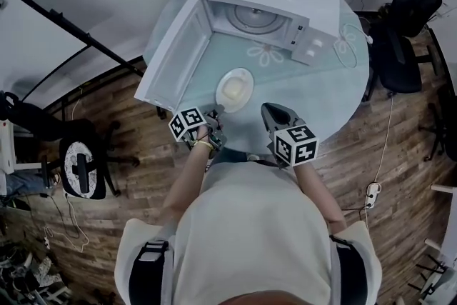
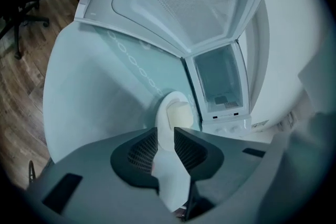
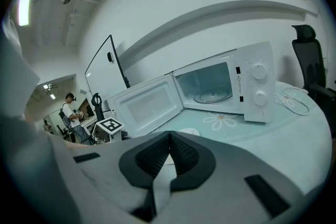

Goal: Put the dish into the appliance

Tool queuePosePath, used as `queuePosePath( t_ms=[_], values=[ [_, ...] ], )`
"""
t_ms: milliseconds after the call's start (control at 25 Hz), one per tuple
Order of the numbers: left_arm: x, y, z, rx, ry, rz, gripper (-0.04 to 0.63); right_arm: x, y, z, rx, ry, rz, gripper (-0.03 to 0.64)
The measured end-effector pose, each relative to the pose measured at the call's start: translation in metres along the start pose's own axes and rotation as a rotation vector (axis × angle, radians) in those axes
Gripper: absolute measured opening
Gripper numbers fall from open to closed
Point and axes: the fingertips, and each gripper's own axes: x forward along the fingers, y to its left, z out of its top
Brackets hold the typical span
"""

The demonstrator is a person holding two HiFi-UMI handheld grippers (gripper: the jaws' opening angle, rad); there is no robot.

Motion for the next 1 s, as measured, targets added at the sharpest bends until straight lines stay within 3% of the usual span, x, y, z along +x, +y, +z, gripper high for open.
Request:
queuePosePath(
  t_ms=[400,800,1000],
  values=[
    [0.016,0.009,-0.004,-0.091,0.026,-0.019,0.110,0.004,-0.003,0.001,0.007,-0.005,-0.013,0.006],
    [0.025,0.004,-0.002,-0.114,0.030,-0.033,0.112,-0.001,-0.019,0.001,0.018,-0.009,-0.057,0.006],
    [0.025,0.009,-0.003,-0.114,0.033,0.006,0.109,0.000,-0.021,0.002,0.013,-0.011,-0.063,0.006]
  ],
)
